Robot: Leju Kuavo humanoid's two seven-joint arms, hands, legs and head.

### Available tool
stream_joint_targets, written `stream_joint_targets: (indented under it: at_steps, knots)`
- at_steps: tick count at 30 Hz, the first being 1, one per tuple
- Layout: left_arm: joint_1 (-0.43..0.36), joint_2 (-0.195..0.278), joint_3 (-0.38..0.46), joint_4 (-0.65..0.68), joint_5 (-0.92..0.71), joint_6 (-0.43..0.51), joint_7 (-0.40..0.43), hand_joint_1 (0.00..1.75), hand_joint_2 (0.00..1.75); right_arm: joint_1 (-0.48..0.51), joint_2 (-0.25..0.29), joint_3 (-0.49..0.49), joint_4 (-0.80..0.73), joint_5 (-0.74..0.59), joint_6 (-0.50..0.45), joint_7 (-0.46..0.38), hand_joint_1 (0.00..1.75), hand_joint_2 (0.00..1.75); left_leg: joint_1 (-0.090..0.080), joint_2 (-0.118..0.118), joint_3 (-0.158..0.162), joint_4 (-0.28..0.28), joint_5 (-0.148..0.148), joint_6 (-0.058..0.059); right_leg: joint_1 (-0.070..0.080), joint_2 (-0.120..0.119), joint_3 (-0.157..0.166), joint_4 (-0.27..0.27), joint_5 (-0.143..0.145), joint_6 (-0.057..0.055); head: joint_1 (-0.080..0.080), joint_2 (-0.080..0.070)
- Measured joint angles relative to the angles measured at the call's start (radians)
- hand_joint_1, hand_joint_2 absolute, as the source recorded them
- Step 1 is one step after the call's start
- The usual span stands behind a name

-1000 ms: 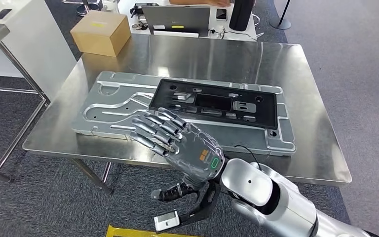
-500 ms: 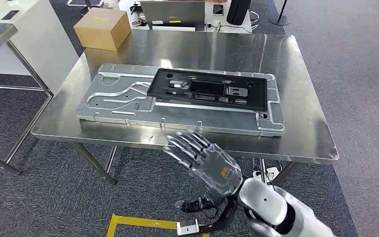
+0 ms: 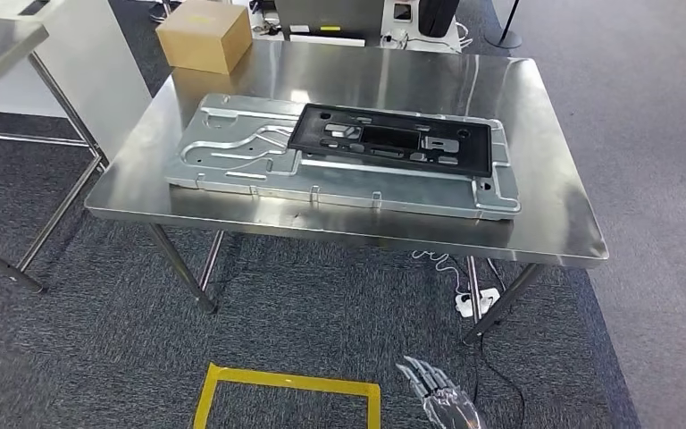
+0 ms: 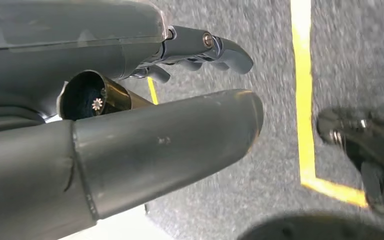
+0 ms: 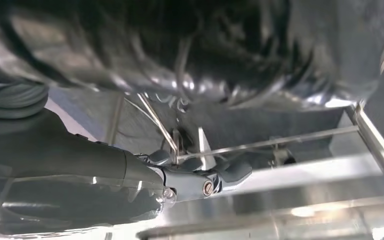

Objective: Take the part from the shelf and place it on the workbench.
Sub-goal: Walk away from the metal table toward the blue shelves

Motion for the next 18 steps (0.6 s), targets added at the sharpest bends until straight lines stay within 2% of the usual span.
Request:
stream_joint_targets:
  at_steps: [1,2,3,4,5,6,7,8,9,10,12,13,14,15,16,17,18]
  knots:
    - [0.0,-0.003,0.0,-0.008,0.0,-0.001,0.0,0.0,0.0,0.005,-0.001,-0.001,0.005,-0.002,0.0,0.004,0.0,0.0,-0.002,0.003,-0.017,0.001,0.013,0.005,0.0,0.001,-0.015,0.062,-0.057,0.003,0.0,0.0]
    - [0.0,-0.005,0.0,-0.015,0.0,-0.001,0.0,0.0,0.0,0.008,-0.003,-0.003,0.009,-0.003,0.001,0.007,0.0,0.0,-0.004,0.005,-0.034,0.003,0.026,0.007,-0.001,0.001,-0.026,0.126,-0.095,0.006,0.0,0.0]
    - [0.0,-0.007,0.0,-0.02,0.0,-0.002,0.0,0.0,0.0,0.01,-0.004,-0.005,0.013,-0.004,0.001,0.009,0.0,0.0,-0.006,0.006,-0.052,0.007,0.038,0.006,-0.001,0.001,-0.028,0.176,-0.106,0.007,0.0,0.0]
    - [0.0,-0.01,0.0,-0.024,0.0,-0.002,0.0,0.0,0.0,0.013,-0.004,-0.006,0.017,-0.004,0.001,0.009,0.0,0.0,-0.007,0.007,-0.072,0.012,0.05,0.005,-0.001,0.001,-0.017,0.199,-0.092,0.008,0.0,0.0]
    - [0.0,-0.012,0.0,-0.027,0.0,-0.003,0.0,0.0,0.0,0.015,-0.005,-0.007,0.02,-0.004,0.001,0.01,0.0,0.0,-0.008,0.007,-0.09,0.018,0.06,0.003,-0.001,0.001,0.012,0.187,-0.062,0.007,0.0,0.0]
    - [-0.001,-0.014,0.0,-0.03,0.0,-0.003,0.0,0.0,0.0,0.016,-0.005,-0.008,0.023,-0.004,0.001,0.01,0.0,0.0,-0.008,0.007,-0.109,0.026,0.069,0.001,-0.001,0.001,0.058,0.141,-0.034,0.004,0.0,0.0]
    - [-0.002,-0.017,0.0,-0.032,0.0,-0.004,0.0,0.0,0.0,0.017,-0.005,-0.009,0.025,-0.006,0.001,0.011,0.0,0.0,-0.009,0.007,-0.125,0.034,0.076,-0.003,0.001,0.001,0.117,0.069,-0.023,0.0,0.0,0.0]
    - [-0.002,-0.02,0.0,-0.035,0.0,-0.004,0.001,0.0,0.0,0.018,-0.005,-0.01,0.027,-0.018,0.0,0.015,0.0,0.0,-0.01,0.006,-0.136,0.042,0.083,-0.007,0.003,0.001,0.175,-0.012,-0.031,-0.005,0.0,0.0]
    - [-0.003,-0.022,0.0,-0.037,0.0,-0.004,0.003,0.0,0.0,0.022,-0.005,-0.013,0.031,-0.045,-0.004,0.023,0.0,0.0,-0.011,0.006,-0.143,0.047,0.091,-0.012,0.005,0.001,0.215,-0.075,-0.047,-0.01,-0.001,0.0]
    - [-0.003,-0.024,0.0,-0.04,0.0,-0.005,0.008,0.0,0.0,0.031,-0.005,-0.016,0.04,-0.09,-0.016,0.029,0.0,0.0,-0.011,0.006,-0.147,0.049,0.099,-0.017,0.009,0.0,0.237,-0.116,-0.061,-0.016,-0.001,0.0]
    - [0.0,-0.028,0.001,-0.048,0.0,-0.008,0.024,0.0,0.0,0.058,0.001,-0.026,0.091,-0.244,-0.071,0.014,0.0,0.0,-0.01,0.004,-0.153,0.046,0.115,-0.03,0.009,-0.003,0.231,-0.134,-0.053,-0.028,0.0,0.0]
    - [0.003,-0.029,0.0,-0.054,0.0,-0.011,0.034,0.0,0.0,0.071,0.009,-0.034,0.136,-0.34,-0.105,-0.019,0.0,0.0,-0.008,0.002,-0.16,0.052,0.105,-0.036,0.008,-0.006,0.221,-0.136,-0.041,-0.037,0.0,0.0]
    - [0.006,-0.03,-0.001,-0.06,-0.001,-0.017,0.042,0.0,0.0,0.081,0.021,-0.044,0.196,-0.444,-0.13,-0.067,0.0,0.0,-0.007,0.0,-0.17,0.072,0.073,-0.041,0.006,-0.009,0.208,-0.138,-0.027,-0.045,0.0,0.0]
    - [0.012,-0.032,-0.006,-0.067,-0.001,-0.026,0.048,0.0,0.0,0.088,0.038,-0.057,0.268,-0.547,-0.136,-0.121,0.0,0.0,-0.005,-0.001,-0.181,0.111,0.023,-0.046,0.004,-0.011,0.194,-0.139,-0.014,-0.052,-0.001,0.0]
    - [0.019,-0.034,-0.016,-0.077,-0.001,-0.042,0.051,0.0,0.0,0.09,0.06,-0.077,0.355,-0.65,-0.119,-0.175,0.0,0.0,-0.003,-0.002,-0.192,0.166,-0.035,-0.05,0.005,-0.012,0.178,-0.138,-0.002,-0.056,-0.001,0.0]
    - [0.03,-0.037,-0.032,-0.092,-0.001,-0.061,0.049,0.0,0.0,0.087,0.085,-0.103,0.448,-0.753,-0.074,-0.216,0.0,0.0,-0.002,-0.002,-0.2,0.228,-0.08,-0.054,0.005,-0.013,0.162,-0.137,0.01,-0.057,-0.001,0.0]
    - [0.045,-0.041,-0.057,-0.112,-0.001,-0.084,0.044,0.0,0.0,0.076,0.113,-0.138,0.55,-0.855,-0.005,-0.24,0.0,0.0,-0.001,-0.002,-0.201,0.283,-0.1,-0.057,0.006,-0.013,0.145,-0.133,0.021,-0.056,-0.001,0.0]
